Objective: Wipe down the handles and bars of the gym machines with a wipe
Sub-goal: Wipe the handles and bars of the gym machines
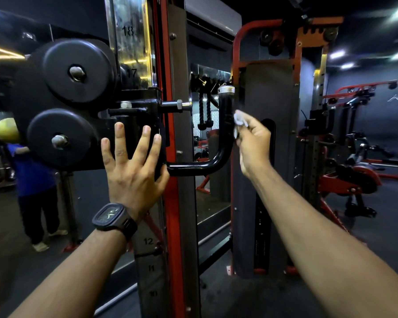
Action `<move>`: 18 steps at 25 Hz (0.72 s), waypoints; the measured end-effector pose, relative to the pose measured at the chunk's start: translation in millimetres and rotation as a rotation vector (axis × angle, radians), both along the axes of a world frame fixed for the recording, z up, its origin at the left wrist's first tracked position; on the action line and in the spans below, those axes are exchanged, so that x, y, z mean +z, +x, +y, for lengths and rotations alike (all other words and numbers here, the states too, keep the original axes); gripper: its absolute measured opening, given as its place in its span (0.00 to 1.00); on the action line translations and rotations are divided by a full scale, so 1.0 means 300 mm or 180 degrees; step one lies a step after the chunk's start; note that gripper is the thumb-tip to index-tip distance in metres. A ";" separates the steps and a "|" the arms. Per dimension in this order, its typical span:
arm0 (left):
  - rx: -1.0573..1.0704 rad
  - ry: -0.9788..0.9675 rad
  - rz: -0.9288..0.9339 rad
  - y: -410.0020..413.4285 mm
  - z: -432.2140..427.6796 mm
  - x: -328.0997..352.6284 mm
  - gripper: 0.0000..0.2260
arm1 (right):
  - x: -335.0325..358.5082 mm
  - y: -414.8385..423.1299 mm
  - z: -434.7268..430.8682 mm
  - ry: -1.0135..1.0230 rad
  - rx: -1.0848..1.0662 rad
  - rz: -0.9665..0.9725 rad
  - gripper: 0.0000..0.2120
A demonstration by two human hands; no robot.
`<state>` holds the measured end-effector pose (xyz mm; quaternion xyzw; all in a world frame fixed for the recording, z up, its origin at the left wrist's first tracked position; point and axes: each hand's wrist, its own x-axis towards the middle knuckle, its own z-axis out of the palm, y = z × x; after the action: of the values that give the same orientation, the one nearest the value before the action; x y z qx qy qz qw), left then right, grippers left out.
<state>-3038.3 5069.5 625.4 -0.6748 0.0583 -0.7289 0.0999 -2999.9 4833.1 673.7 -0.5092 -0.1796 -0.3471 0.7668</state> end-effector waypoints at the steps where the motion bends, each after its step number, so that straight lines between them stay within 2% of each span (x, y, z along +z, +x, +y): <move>1: -0.0027 0.0002 0.0018 0.000 0.001 0.004 0.24 | 0.001 -0.015 0.005 0.0032 -0.0021 -0.0014 0.13; 4: -0.0024 -0.0037 0.0030 -0.004 0.005 -0.003 0.24 | -0.089 -0.025 0.035 0.0088 0.0191 0.0230 0.17; 7: -0.0016 0.0005 0.0048 -0.003 -0.001 0.004 0.24 | -0.151 -0.020 0.050 0.0300 0.0240 0.0410 0.14; 11: 0.0048 0.0019 0.0083 -0.005 0.005 -0.001 0.24 | -0.194 -0.050 0.146 0.0858 0.0411 0.0656 0.16; 16: 0.0027 0.0019 0.0128 -0.006 0.003 0.000 0.24 | -0.216 -0.092 0.295 0.2124 0.1018 0.1019 0.15; 18: 0.0029 0.0010 0.0141 -0.011 0.005 0.002 0.24 | -0.222 -0.098 0.345 0.2193 0.1117 0.1198 0.15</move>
<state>-3041.4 5070.9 625.9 -0.6909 0.0585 -0.7132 0.1030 -3029.1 4936.7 607.2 -0.2395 0.0060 -0.1522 0.9589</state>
